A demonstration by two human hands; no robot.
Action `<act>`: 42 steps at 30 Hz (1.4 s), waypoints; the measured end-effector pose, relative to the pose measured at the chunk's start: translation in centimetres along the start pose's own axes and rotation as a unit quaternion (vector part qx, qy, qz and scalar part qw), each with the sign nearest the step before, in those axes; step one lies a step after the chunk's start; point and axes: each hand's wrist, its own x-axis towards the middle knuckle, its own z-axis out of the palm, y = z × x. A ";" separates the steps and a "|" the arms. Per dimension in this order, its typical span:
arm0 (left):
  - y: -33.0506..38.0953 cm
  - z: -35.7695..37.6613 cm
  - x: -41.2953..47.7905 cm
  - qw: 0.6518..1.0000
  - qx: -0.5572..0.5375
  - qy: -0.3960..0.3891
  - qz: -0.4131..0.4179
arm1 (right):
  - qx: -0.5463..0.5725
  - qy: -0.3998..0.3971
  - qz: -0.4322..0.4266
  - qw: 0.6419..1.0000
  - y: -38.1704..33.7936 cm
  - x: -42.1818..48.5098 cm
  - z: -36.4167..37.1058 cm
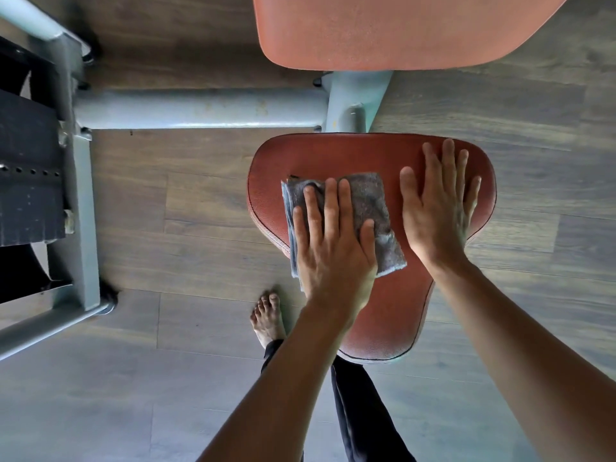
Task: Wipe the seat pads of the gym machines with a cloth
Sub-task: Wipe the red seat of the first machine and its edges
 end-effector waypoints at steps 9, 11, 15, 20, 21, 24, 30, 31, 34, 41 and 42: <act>-2.6 -0.8 -1.2 0.997 -0.006 -0.048 0.060 | -0.047 0.036 -0.015 0.998 0.2 -0.4 0.7; -3.2 -0.6 0.9 0.996 0.006 -0.047 0.071 | -0.047 0.046 -0.014 0.998 0.2 -0.4 0.8; -2.9 -0.9 -1.7 0.997 -0.003 -0.054 0.047 | -0.047 0.036 -0.016 0.998 0.3 -0.4 0.8; -4.2 -1.1 0.0 0.995 0.009 -0.060 0.076 | -0.049 0.034 -0.010 0.998 -0.1 -0.4 0.7; -4.2 -1.1 1.1 0.996 0.013 -0.052 0.078 | -0.052 0.034 -0.008 0.998 -0.1 -0.4 0.7; -4.2 -1.1 0.5 0.996 0.015 -0.051 0.073 | -0.052 0.033 -0.011 0.998 -0.3 -0.9 1.1; -7.1 -1.5 2.2 0.985 0.044 -0.053 0.155 | -0.069 0.062 -0.023 0.995 -0.5 -1.3 1.7; -7.4 -1.3 4.0 0.986 0.050 -0.040 0.154 | -0.074 0.071 -0.025 0.994 -0.4 -1.3 1.8; -6.6 -1.0 5.1 0.995 0.045 -0.019 0.089 | -0.076 0.081 -0.032 0.993 -0.3 -1.3 2.0; -6.7 -1.5 2.6 0.991 0.024 -0.043 0.121 | -0.085 0.082 -0.034 0.992 -0.4 -1.4 2.0; -6.9 -1.4 4.3 0.991 0.038 -0.035 0.126 | -0.086 0.085 -0.033 0.992 -0.3 -1.3 2.1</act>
